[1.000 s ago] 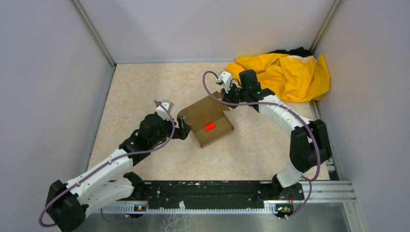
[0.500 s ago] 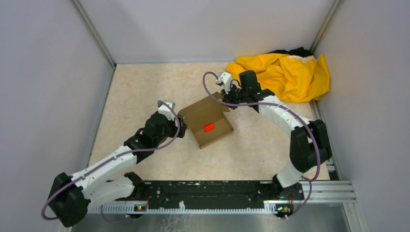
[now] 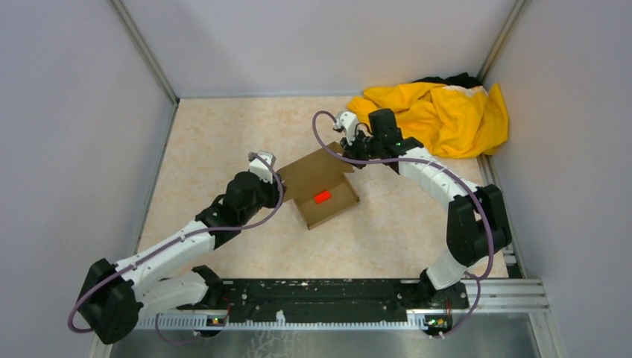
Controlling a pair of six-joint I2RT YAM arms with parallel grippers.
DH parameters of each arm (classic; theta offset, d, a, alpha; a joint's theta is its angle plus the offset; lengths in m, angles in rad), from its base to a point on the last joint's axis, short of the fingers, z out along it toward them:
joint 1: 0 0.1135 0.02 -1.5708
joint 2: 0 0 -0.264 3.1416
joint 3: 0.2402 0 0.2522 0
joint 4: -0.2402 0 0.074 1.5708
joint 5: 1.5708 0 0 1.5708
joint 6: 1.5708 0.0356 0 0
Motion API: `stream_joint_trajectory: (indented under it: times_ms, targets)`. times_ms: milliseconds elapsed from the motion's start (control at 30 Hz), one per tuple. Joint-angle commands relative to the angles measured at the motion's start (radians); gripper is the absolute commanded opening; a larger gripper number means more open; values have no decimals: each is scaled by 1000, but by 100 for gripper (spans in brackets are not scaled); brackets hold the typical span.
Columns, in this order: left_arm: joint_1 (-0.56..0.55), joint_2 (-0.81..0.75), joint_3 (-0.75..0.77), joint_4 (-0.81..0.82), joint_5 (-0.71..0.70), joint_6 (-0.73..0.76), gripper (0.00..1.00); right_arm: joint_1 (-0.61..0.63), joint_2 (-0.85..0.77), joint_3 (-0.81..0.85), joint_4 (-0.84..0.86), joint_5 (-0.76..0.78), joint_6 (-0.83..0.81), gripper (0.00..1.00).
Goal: Fold the paper box
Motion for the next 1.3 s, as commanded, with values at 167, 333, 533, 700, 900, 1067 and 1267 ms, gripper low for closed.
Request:
stream_joint_trajectory:
  times_ms: [167, 333, 533, 700, 900, 1067, 1267]
  targets:
    - [-3, 20, 35, 18, 10, 18, 45, 11, -22, 4, 36, -18, 9, 4]
    - [-2, 33, 41, -8, -14, 1, 31, 10, -20, 6, 37, -16, 14, 4]
    - [-2, 46, 47, -7, -13, -3, 29, 10, -19, 7, 39, -18, 18, 4]
    - [-2, 74, 53, -2, -3, -13, 19, 12, -20, 4, 39, -15, 25, 4]
    - [-2, 98, 76, 0, 6, -17, 0, 16, -22, 7, 42, -4, 34, 3]
    - [-2, 95, 76, 4, 19, -16, 1, 18, -27, 1, 46, -1, 41, 2]
    - [-3, 95, 79, 2, 12, -22, 3, 32, -37, -20, 71, 13, 59, 1]
